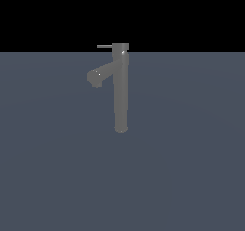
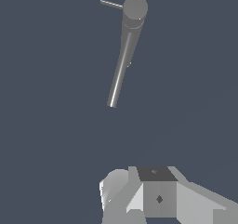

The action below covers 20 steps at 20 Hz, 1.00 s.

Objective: Turn on the faucet by rotating a designated handle.

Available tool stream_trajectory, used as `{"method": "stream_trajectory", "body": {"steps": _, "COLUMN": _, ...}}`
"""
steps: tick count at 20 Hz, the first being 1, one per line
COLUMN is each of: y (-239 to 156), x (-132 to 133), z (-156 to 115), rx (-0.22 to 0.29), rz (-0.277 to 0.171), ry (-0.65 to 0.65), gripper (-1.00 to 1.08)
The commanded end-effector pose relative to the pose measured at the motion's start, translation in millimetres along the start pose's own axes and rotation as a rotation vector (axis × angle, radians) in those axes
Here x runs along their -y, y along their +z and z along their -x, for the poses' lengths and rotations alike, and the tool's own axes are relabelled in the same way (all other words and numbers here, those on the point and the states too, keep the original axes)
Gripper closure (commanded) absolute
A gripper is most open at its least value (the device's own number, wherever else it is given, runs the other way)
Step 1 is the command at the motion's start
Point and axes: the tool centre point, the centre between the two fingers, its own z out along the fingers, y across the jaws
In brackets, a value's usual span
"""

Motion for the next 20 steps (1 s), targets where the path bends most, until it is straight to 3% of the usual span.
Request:
{"method": "stream_trajectory", "body": {"steps": 1, "y": 0, "x": 0, "z": 0, "rx": 0.0, "rz": 0.0, "ry": 0.0, "gripper": 1.08}}
{"method": "stream_trajectory", "body": {"steps": 10, "y": -8, "x": -10, "z": -2, "rx": -0.021, "rz": -0.044, "ry": 0.012, "gripper": 1.08}}
{"method": "stream_trajectory", "body": {"steps": 20, "y": -5, "x": -10, "z": -17, "rx": -0.018, "rz": -0.037, "ry": 0.026, "gripper": 1.08}}
